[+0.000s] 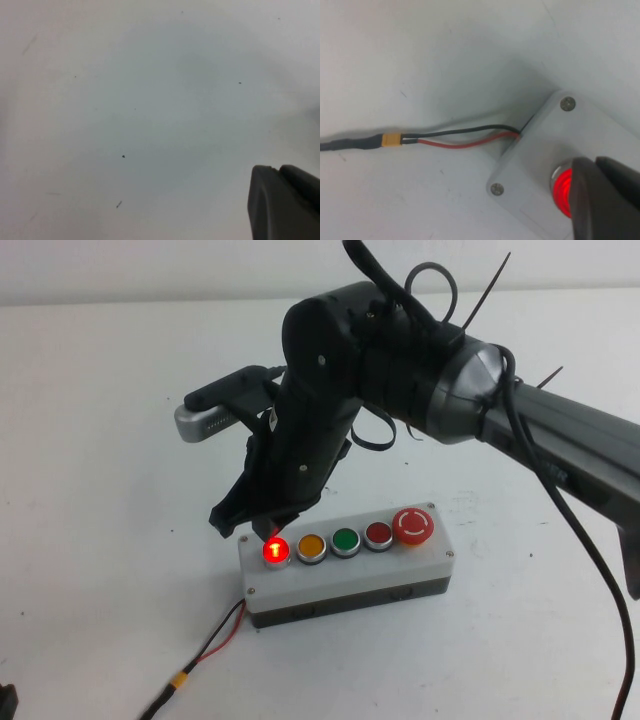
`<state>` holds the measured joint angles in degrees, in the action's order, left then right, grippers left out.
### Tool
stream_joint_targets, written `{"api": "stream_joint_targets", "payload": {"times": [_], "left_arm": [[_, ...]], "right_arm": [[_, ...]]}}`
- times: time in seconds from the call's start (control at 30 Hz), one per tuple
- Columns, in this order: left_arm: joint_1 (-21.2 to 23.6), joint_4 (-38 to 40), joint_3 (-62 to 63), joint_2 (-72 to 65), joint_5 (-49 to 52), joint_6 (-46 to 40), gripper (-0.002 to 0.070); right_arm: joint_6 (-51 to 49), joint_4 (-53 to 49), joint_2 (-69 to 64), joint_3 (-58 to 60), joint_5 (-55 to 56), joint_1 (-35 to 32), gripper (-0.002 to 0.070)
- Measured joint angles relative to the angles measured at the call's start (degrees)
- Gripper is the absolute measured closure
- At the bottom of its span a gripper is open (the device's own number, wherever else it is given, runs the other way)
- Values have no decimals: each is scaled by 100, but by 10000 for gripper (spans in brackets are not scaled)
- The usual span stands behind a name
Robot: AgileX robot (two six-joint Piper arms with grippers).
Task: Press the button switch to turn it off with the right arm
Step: Press the button to turn off
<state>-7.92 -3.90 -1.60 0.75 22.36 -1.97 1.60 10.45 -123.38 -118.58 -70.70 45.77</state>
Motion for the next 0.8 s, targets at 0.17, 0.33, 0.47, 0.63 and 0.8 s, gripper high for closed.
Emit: {"api": "stream_joint_targets", "payload": {"times": [0.17, 0.33, 0.47, 0.63, 0.8], "left_arm": [[0, 0, 0, 0, 0, 0, 677], [0, 0, 0, 0, 0, 0, 677], [0, 0, 0, 0, 0, 0, 677], [0, 0, 0, 0, 0, 0, 677], [0, 0, 0, 0, 0, 0, 677]], "right_arm": [[0, 0, -21, 0, 0, 0, 692], [0, 0, -21, 0, 0, 0, 692], [0, 41, -21, 183, 0, 0, 692], [0, 129, -8, 229, -2, 4, 692], [-10, -74, -8, 229, -2, 13, 692]]}}
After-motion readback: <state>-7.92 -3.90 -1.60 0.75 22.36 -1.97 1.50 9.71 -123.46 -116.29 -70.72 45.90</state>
